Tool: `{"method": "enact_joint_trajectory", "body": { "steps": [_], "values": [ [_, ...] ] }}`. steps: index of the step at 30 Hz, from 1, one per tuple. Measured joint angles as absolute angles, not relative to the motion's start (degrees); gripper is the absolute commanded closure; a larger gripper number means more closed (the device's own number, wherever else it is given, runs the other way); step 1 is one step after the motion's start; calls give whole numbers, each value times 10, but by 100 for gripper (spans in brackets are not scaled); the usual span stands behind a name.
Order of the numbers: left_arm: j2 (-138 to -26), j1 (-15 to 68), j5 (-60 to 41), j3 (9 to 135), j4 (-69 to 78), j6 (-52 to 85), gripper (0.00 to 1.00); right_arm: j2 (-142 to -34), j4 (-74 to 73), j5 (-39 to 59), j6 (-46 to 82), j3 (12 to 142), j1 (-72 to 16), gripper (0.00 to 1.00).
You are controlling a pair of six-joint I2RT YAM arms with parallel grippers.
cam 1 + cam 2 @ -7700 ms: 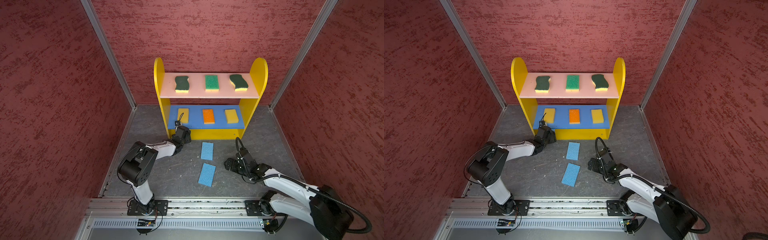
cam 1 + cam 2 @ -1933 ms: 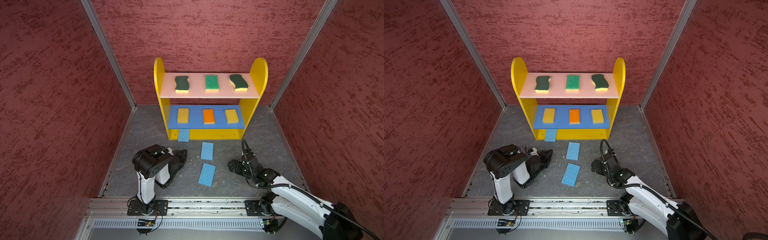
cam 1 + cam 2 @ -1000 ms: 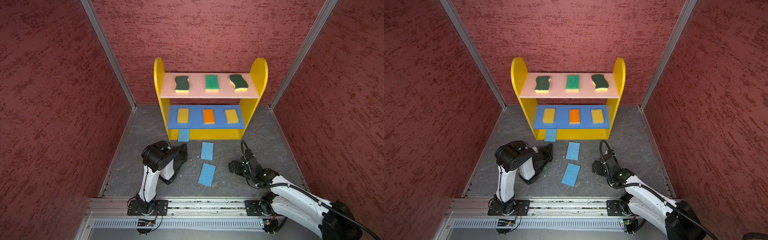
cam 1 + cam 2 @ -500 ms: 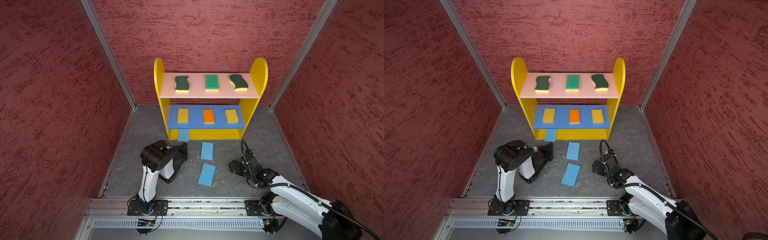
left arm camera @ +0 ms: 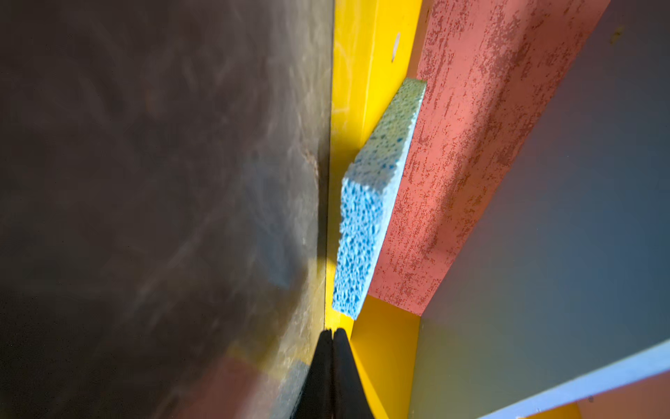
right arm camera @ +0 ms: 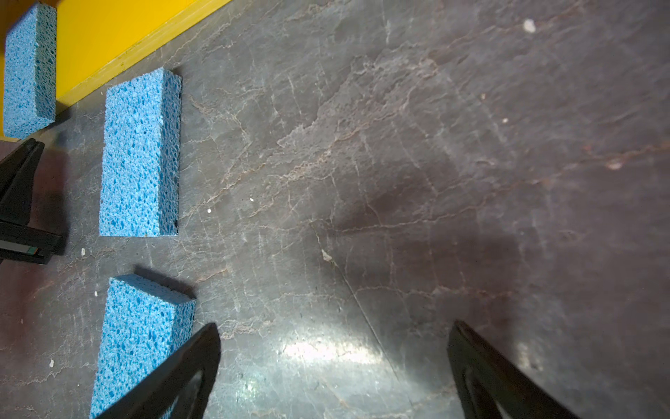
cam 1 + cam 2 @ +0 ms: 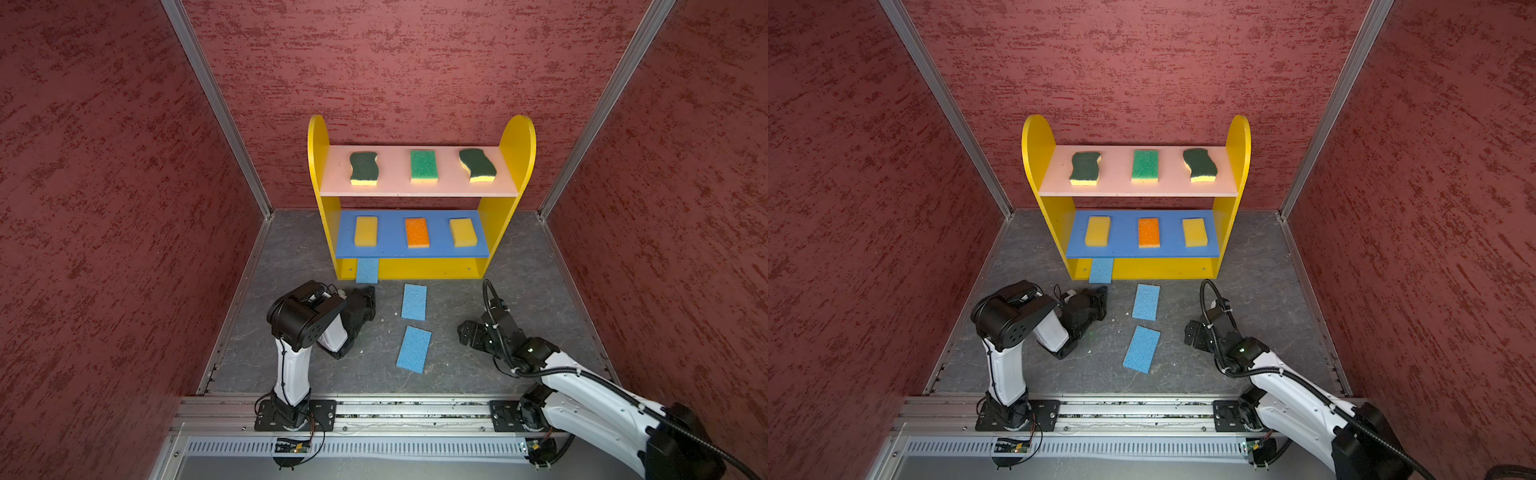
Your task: Place and organize the cleaning sponges onto the shelf
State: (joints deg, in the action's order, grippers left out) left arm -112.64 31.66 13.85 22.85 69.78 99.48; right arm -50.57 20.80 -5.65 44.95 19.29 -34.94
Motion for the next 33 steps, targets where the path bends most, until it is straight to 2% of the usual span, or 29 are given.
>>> {"method": "enact_joint_trajectory", "body": {
  "steps": [33],
  "values": [
    [-1152, 312, 171, 282, 673, 996, 98, -503, 208, -59, 443, 188, -349, 1]
  ]
}}
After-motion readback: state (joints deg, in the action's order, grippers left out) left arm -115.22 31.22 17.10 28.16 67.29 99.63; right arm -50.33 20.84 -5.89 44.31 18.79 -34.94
